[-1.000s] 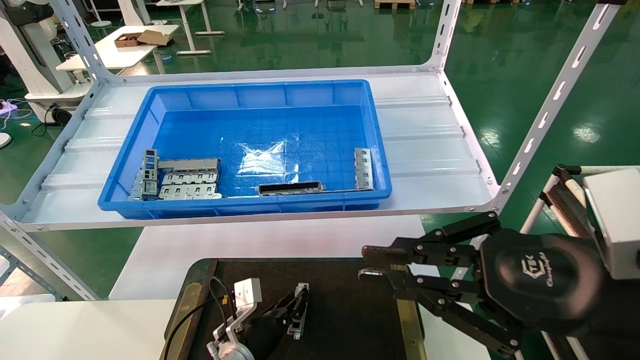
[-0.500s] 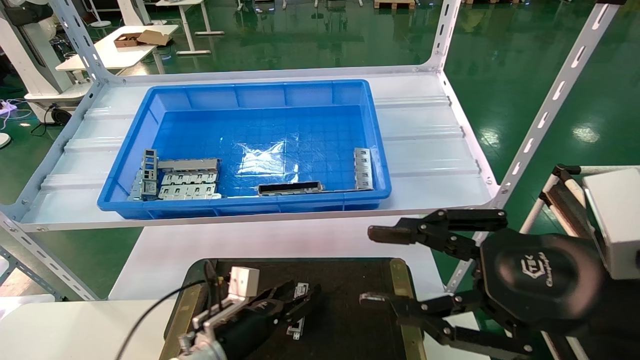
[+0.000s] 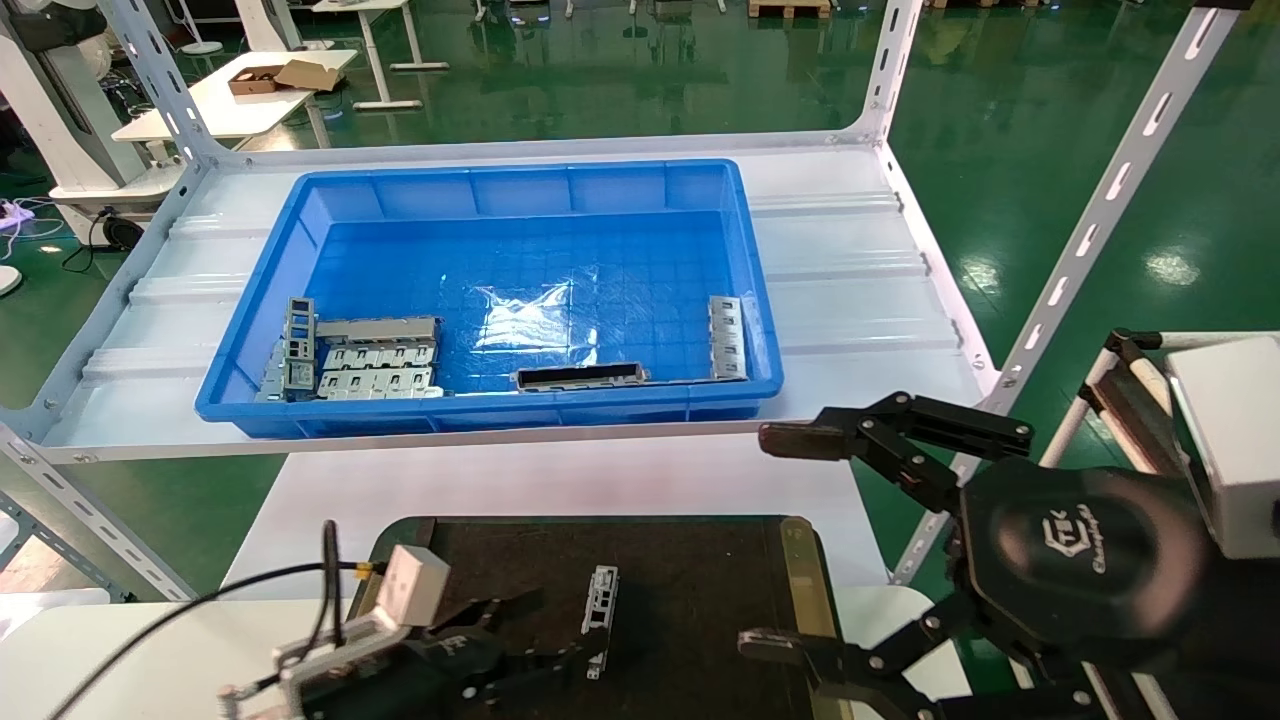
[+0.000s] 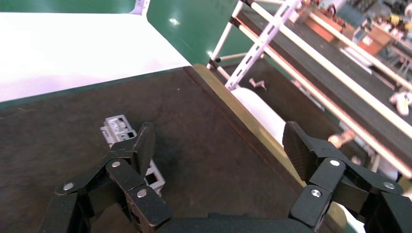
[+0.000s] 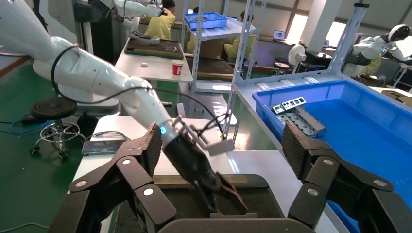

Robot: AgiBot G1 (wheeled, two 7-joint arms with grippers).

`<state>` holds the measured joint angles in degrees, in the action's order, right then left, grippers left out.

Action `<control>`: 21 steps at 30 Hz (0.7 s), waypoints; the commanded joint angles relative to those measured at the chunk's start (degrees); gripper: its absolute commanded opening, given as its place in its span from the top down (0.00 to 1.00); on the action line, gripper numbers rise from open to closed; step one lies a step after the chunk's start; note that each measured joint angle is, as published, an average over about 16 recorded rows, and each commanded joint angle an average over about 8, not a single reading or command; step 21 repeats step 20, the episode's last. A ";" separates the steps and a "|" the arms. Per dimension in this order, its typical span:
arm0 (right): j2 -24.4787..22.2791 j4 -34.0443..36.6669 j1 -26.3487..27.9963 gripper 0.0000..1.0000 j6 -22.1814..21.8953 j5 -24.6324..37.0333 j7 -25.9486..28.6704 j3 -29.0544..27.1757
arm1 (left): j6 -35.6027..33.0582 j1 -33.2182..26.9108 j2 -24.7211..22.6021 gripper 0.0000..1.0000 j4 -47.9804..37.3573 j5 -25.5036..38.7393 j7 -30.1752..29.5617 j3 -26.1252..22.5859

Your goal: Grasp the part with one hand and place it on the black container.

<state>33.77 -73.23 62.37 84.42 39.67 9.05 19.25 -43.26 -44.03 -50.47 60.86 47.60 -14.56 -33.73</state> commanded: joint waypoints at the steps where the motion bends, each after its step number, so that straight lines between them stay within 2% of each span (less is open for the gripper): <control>1: 0.00 0.00 0.00 0.00 0.00 0.00 0.00 0.00 | -1.56 -0.20 2.01 0.00 1.13 0.17 -0.33 -0.06; 14: -0.01 0.00 0.01 0.00 -0.01 -0.01 -0.01 0.02 | -8.75 -1.19 10.09 0.00 7.13 -2.26 -2.36 1.55; 21: -0.01 0.00 0.01 0.00 -0.01 -0.02 -0.01 0.03 | -9.45 -0.57 12.03 0.00 9.85 -3.06 -3.04 2.05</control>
